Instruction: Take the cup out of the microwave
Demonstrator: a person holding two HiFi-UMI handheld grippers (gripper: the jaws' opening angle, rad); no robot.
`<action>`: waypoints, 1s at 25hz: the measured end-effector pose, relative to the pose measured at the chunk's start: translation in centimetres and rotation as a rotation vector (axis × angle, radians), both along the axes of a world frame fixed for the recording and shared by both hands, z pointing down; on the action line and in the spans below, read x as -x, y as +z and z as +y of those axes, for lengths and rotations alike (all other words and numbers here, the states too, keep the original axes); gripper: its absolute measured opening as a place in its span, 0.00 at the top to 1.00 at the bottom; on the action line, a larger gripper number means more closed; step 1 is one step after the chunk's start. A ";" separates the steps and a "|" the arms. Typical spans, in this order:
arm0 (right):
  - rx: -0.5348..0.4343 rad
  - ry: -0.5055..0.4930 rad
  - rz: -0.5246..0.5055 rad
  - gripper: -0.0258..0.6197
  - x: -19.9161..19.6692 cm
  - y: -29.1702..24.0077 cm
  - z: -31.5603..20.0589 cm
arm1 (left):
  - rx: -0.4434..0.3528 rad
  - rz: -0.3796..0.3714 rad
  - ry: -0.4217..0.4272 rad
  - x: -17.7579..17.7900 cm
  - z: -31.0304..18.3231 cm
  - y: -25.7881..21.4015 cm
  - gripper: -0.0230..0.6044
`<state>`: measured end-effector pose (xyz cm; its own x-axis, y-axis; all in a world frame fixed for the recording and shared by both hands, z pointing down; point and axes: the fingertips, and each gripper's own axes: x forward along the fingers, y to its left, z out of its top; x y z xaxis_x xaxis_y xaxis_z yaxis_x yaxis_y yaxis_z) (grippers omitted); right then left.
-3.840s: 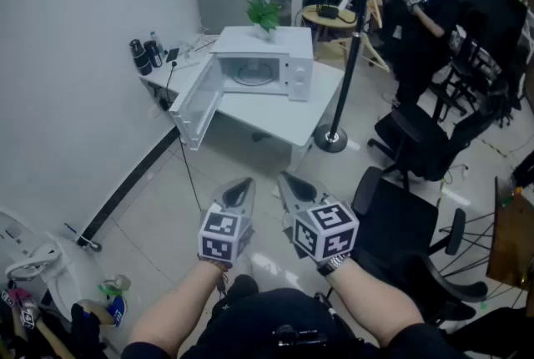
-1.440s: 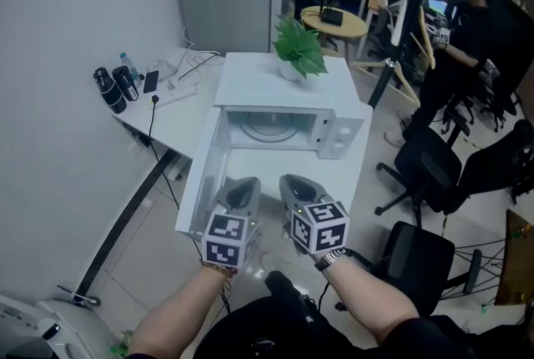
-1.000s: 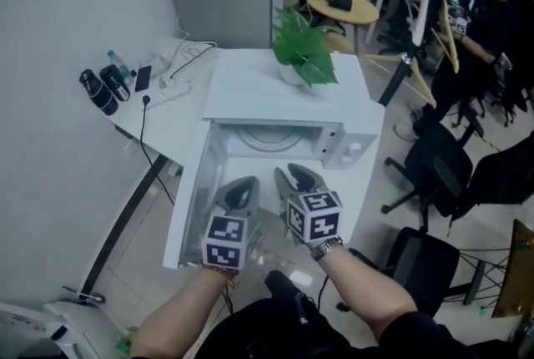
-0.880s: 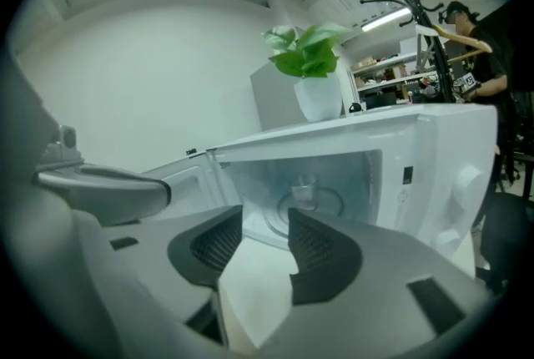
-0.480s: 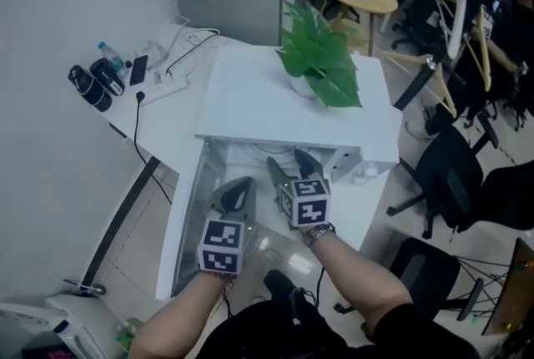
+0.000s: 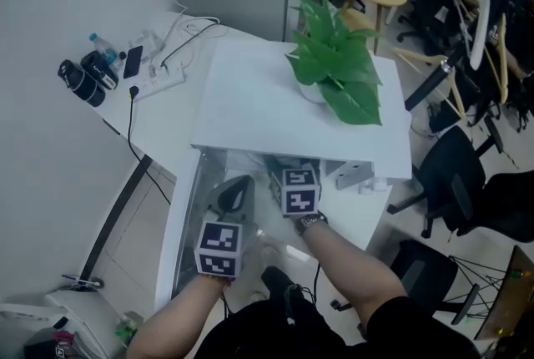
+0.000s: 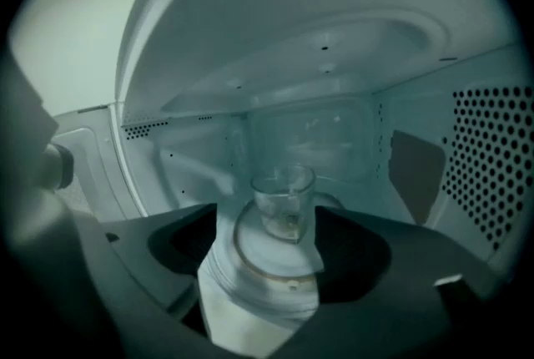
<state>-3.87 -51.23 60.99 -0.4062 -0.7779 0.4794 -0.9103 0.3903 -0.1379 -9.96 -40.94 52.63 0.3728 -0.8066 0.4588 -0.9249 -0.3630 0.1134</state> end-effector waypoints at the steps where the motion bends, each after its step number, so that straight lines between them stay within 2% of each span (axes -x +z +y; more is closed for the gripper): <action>1: -0.001 0.004 0.004 0.34 0.0 0.2 -0.4 | 0.001 0.000 -0.001 0.0 -0.1 0.1 0.97; 16: -0.026 0.030 0.029 0.32 0.5 1.1 -3.8 | 0.020 -0.014 -0.019 0.8 -1.4 1.2 0.97; 22: -0.025 0.031 0.045 0.32 0.7 1.7 -4.7 | 0.025 -0.015 -0.027 1.1 -1.6 1.5 0.97; 25: -0.032 0.027 0.054 0.35 0.7 1.7 -4.8 | 0.028 -0.015 -0.031 1.3 -1.6 1.6 0.97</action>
<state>-4.56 -56.03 62.74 -0.3590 -0.8037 0.4746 -0.9264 0.3687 -0.0763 -11.28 -42.51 54.22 0.3406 -0.8045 0.4865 -0.9373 -0.3312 0.1086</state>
